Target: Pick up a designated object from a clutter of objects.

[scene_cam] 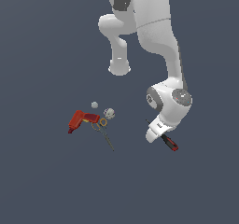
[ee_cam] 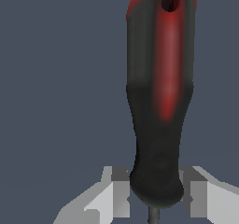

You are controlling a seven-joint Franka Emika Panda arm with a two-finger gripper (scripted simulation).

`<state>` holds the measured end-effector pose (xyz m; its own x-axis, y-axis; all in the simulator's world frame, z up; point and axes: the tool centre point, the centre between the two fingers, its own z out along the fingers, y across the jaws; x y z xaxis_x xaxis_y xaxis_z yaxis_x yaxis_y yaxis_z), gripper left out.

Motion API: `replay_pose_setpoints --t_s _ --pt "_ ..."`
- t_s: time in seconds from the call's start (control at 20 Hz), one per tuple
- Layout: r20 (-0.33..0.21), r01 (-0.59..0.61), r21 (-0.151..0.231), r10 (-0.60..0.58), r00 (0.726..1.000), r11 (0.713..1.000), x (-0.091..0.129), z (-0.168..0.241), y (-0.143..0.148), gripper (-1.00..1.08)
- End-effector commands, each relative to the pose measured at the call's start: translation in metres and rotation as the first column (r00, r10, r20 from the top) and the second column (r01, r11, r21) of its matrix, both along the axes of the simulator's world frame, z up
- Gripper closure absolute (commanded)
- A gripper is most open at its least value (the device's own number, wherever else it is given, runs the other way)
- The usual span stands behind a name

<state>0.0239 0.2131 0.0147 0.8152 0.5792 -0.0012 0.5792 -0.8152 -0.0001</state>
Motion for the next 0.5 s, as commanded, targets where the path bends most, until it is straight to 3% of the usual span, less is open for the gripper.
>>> replay_pose_setpoints --t_s 0.0,0.45 --pt "0.001 0.000 0.000 0.000 1.000 1.000 0.0004 -0.0001 0.0001 1.08" --pt "0.001 0.000 0.000 0.000 1.000 1.000 -0.0002 0.0011 -0.0001 1.08"
